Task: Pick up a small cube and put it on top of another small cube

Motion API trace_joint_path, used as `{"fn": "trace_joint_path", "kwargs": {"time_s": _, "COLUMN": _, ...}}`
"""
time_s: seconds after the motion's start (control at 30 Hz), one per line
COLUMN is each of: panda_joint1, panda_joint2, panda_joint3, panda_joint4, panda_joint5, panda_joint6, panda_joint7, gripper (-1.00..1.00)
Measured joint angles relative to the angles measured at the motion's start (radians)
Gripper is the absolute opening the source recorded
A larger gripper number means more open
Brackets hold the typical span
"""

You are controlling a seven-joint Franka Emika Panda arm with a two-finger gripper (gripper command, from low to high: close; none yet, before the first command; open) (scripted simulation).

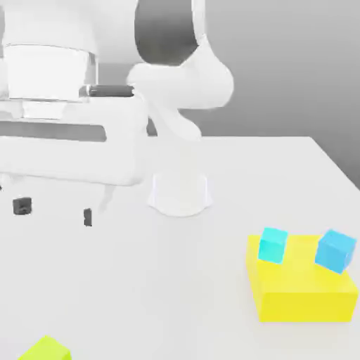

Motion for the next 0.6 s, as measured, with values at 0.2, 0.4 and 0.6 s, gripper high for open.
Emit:
{"fn": "trace_joint_path", "kwargs": {"time_s": 0.2, "panda_joint1": -0.039, "panda_joint2": 0.219, "panda_joint3": -0.018, "panda_joint4": 0.022, "panda_joint5": 0.034, "panda_joint6": 0.051, "panda_joint7": 0.008, "gripper": 0.00}}
{"fn": "trace_joint_path", "kwargs": {"time_s": 0.4, "panda_joint1": -0.084, "panda_joint2": 0.437, "panda_joint3": -0.008, "panda_joint4": 0.053, "panda_joint5": 0.073, "panda_joint6": 0.148, "panda_joint7": 0.000, "gripper": 0.00}}
{"fn": "trace_joint_path", "kwargs": {"time_s": 0.6, "panda_joint1": -0.096, "panda_joint2": 0.498, "panda_joint3": 0.006, "panda_joint4": 0.066, "panda_joint5": 0.088, "panda_joint6": 0.194, "panda_joint7": -0.010, "gripper": -1.00}}
